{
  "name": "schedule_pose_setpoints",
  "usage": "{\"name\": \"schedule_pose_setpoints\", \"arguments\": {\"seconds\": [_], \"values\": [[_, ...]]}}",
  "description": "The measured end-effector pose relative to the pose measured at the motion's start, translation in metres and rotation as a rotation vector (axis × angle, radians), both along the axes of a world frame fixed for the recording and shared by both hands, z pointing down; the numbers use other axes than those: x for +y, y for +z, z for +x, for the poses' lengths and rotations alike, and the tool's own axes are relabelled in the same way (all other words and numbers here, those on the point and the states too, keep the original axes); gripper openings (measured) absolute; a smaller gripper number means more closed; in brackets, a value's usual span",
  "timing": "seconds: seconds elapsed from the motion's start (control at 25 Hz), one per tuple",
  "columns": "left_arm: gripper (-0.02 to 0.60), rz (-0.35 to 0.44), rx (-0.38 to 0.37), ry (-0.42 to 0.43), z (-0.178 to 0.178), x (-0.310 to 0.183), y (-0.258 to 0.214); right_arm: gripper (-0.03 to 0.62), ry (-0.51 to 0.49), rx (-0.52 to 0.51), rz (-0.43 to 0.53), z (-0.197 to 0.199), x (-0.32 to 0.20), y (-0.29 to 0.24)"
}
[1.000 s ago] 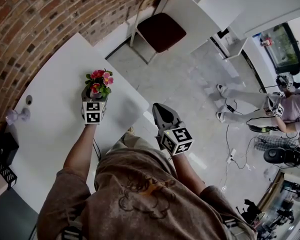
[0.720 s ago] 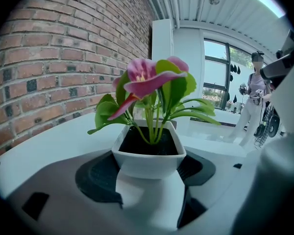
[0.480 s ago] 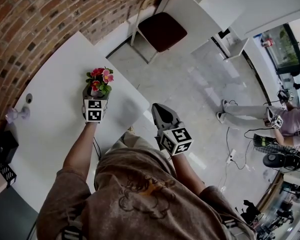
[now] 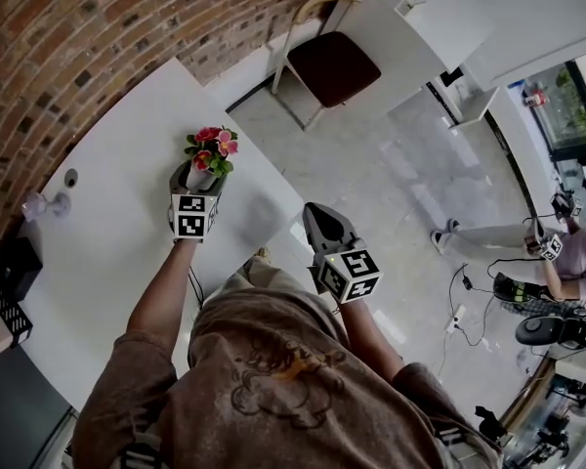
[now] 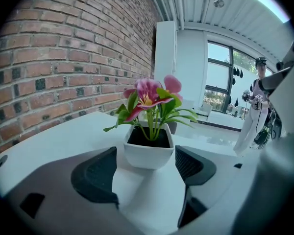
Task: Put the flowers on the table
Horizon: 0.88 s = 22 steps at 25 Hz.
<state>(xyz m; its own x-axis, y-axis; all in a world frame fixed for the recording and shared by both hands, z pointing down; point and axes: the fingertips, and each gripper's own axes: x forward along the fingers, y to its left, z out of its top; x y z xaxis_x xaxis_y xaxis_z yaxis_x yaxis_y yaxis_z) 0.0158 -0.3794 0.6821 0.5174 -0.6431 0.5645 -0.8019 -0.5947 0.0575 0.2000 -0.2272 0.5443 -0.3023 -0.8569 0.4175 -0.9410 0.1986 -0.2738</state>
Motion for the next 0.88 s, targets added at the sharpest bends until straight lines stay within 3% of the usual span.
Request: {"name": "schedule_pose_setpoints", "arguments": {"seconds": [0.88], "values": [[0.371, 0.071, 0.154, -0.017, -0.044, 0.051, -0.116, 0.004, -0.145, -0.037, 0.074, -0.050, -0.028, -0.013]]}}
